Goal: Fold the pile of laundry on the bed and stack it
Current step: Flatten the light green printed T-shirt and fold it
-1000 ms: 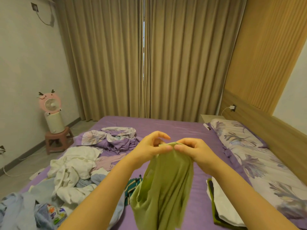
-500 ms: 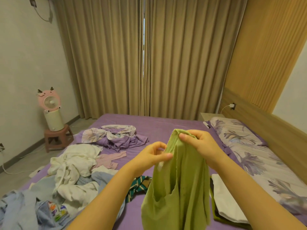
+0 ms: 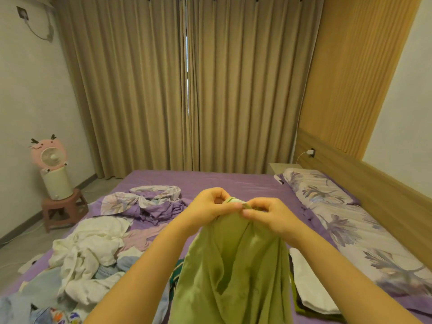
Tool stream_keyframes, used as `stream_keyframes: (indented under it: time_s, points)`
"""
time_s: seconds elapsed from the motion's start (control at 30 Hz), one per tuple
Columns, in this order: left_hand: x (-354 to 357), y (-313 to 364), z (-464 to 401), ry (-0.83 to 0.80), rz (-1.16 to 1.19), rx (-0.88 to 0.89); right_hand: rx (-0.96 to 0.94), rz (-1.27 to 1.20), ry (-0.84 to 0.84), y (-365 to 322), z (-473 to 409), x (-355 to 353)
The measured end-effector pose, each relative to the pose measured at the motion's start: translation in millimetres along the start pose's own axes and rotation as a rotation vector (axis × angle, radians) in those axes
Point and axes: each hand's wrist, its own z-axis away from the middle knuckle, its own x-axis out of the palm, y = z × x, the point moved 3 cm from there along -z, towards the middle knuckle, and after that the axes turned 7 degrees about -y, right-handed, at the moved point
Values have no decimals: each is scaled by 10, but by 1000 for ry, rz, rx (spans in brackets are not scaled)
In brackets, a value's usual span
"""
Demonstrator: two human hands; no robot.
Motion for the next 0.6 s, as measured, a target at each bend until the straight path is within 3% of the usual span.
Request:
stream_keyframes:
  time_s: [0.13, 0.23, 0.33, 0.47, 0.6]
  points:
    - [-40, -133, 96, -141, 6, -76, 18, -216, 186, 0, 21, -179]
    - [-63, -262, 187, -126, 60, -40, 88, -305, 193, 26, 58, -234]
    - [-104, -197, 165, -64, 141, 6, 94, -226, 126, 0, 54, -164]
    - [-114, 23, 61, 27, 65, 72, -28, -73, 0, -148, -5, 32]
    - [-123, 107, 35, 117, 34, 128, -79, 50, 167, -198, -103, 85]
